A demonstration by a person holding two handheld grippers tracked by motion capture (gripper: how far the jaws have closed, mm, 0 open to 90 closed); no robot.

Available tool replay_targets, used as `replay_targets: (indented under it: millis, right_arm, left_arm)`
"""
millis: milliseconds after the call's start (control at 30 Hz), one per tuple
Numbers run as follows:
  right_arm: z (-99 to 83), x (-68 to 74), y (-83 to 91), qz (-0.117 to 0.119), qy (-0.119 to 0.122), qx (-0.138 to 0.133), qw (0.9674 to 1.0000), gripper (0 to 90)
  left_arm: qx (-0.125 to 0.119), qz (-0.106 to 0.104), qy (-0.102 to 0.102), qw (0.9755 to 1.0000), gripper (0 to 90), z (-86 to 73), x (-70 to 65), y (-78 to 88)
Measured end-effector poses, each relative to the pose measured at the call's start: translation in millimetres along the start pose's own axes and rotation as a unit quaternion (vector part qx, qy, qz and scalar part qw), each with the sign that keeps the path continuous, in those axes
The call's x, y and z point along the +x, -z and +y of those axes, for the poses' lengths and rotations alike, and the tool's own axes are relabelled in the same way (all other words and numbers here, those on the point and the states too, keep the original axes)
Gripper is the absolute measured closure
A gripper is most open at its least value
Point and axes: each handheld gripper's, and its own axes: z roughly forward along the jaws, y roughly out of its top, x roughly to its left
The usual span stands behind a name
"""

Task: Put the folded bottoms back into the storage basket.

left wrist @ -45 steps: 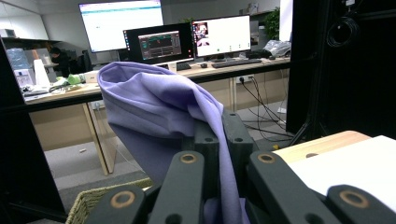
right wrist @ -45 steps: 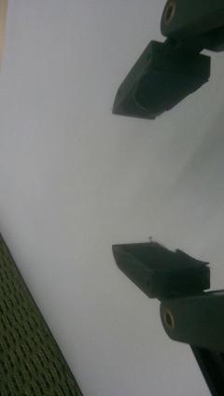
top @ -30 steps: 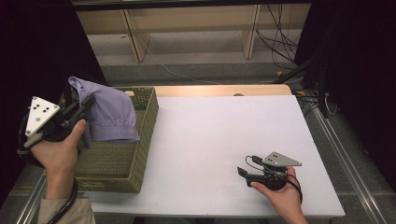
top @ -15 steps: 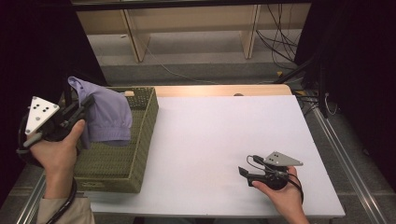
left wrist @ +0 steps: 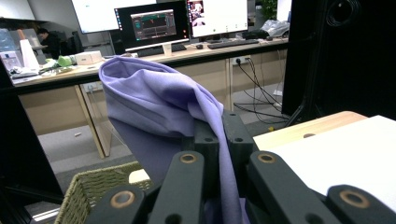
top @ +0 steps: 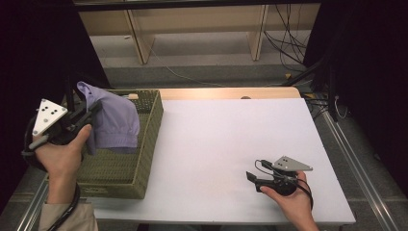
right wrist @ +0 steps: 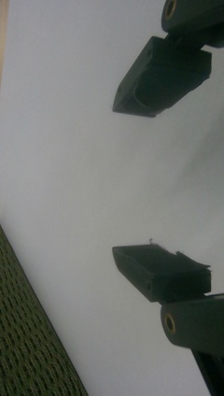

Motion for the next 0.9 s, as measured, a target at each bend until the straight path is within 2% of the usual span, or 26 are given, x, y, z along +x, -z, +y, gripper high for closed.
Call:
replay_targets:
  millis: [900]
  right_arm:
    - [0.0,-0.1,0.2,-0.001,0.000,0.000,1.0000,26.4]
  left_arm:
    - [0.023,-0.021,-0.004,0.9995,86.1,-4.5,-3.1,-7.5]
